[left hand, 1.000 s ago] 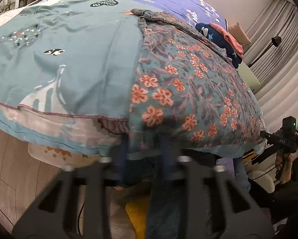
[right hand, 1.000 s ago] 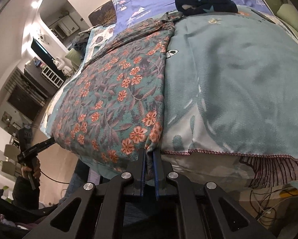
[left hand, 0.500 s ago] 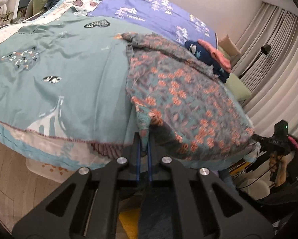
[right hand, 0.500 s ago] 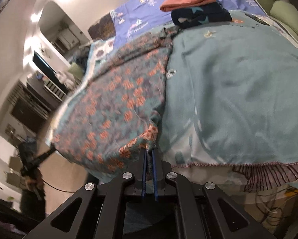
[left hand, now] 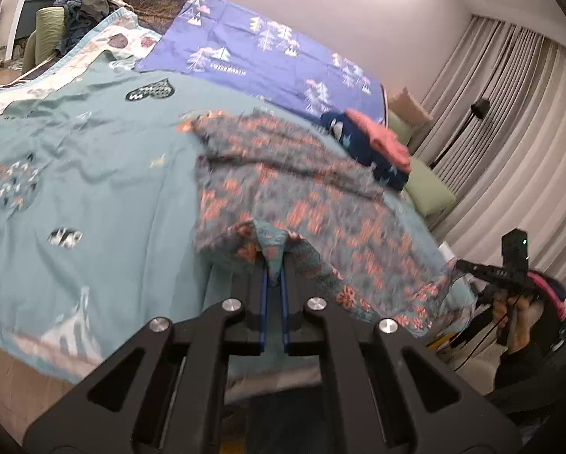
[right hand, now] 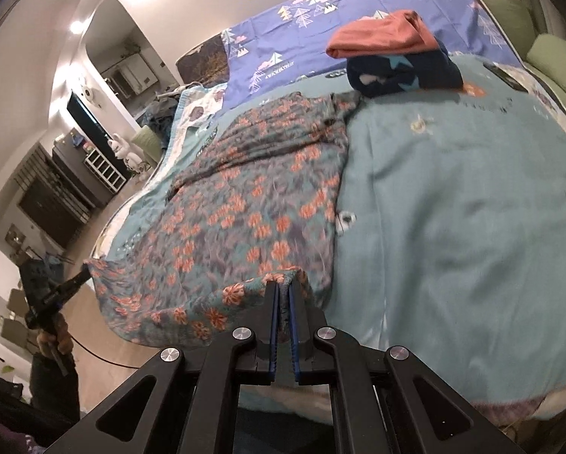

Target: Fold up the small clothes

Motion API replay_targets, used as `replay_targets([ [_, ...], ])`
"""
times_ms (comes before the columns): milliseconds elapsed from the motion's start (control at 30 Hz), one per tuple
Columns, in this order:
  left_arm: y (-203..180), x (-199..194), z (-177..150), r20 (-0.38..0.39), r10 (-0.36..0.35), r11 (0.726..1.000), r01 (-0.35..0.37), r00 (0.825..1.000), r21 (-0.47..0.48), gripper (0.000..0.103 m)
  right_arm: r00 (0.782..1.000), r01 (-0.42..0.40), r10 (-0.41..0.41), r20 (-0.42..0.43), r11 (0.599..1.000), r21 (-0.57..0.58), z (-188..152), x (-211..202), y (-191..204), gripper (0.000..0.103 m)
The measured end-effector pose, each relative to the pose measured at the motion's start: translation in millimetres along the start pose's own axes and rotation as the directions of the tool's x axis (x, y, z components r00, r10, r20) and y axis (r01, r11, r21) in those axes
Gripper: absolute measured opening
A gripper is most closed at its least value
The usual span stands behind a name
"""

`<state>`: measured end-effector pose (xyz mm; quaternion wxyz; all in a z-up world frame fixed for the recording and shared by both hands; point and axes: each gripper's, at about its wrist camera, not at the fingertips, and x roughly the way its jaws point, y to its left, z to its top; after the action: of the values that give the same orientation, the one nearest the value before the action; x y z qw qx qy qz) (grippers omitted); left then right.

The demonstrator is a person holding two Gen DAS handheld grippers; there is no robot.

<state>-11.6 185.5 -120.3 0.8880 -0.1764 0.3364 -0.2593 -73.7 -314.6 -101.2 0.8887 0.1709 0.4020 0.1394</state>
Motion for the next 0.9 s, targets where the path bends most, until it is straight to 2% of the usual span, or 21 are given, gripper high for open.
replay_targets([
  [167,-6,4,42,0.06,-0.025,1.0,0.025,0.998,0.004,0.007,0.999,0.002,-0.001,0.048,0.999,-0.032,44,-4,6,0.004],
  [367,-5,17,108,0.169,-0.114,0.991,0.124,0.979,-0.045,0.007,0.993,0.008,0.0,0.118,0.997,-0.071,104,-6,13,0.004],
  [567,-3,58,164,0.148,-0.162,0.983,0.172,0.976,-0.058,0.007,0.99,0.042,-0.029,0.137,0.995,-0.092,174,14,13,0.004],
  [733,3,100,200,0.121,-0.083,0.994,0.091,0.989,-0.059,0.007,0.99,0.062,-0.051,0.131,0.995,-0.081,223,48,5,0.004],
  [900,16,145,225,0.078,-0.053,0.993,0.06,0.996,-0.097,0.007,0.992,0.074,-0.068,0.107,0.996,-0.056,262,88,-7,0.004],
])
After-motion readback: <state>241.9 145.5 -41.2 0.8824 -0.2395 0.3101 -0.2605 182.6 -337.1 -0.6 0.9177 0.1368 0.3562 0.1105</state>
